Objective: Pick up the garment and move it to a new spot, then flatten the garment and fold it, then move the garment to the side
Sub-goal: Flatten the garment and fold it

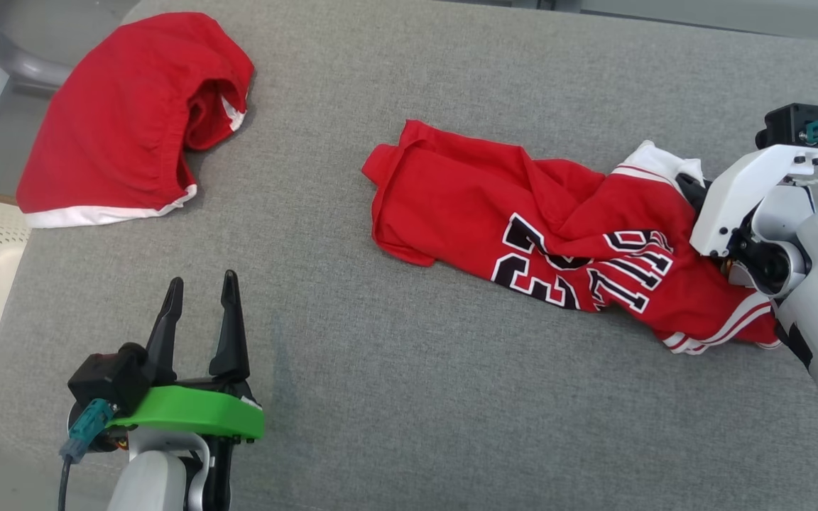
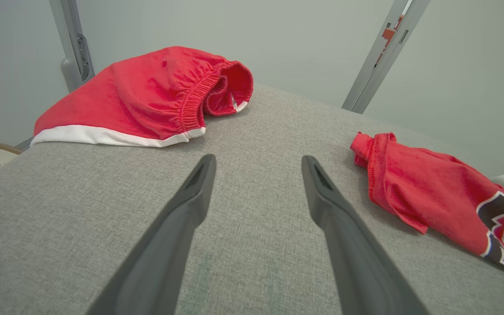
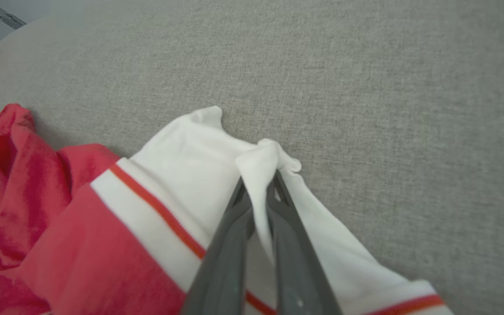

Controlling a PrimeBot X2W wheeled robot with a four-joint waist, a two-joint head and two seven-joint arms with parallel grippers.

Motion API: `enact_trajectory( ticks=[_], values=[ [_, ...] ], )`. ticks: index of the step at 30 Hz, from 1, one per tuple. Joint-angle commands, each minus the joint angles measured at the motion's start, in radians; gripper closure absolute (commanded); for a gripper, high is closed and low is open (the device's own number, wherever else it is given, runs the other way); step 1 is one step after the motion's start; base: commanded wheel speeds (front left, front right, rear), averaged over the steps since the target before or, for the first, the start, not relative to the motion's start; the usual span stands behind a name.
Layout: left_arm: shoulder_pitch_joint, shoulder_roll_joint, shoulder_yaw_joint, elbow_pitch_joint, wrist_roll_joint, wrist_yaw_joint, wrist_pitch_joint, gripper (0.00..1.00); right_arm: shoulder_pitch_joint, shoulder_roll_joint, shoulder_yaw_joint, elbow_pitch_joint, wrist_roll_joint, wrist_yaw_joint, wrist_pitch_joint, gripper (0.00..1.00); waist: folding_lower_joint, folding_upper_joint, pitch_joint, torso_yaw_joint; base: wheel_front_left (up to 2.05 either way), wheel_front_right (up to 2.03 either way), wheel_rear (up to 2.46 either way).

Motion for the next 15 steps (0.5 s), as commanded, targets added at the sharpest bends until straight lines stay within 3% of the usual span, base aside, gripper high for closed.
enact_trajectory(
  ticks=[1,15],
  values=[
    [0.000,-0.001,0.003,0.005,-0.001,0.007,-0.001,0.00,0.019,-0.006,0.016,-0.004,0.009,0.000,-0.019,1.00,0.0000,0.0000,-0.028,-0.016,0.00,0.00,0.00],
    [0.072,0.000,0.016,0.036,0.032,0.002,-0.001,0.00,0.056,-0.070,0.209,-0.206,0.010,0.000,-0.390,1.00,0.0000,0.0000,-0.201,-0.128,0.00,0.00,0.00]
  ],
)
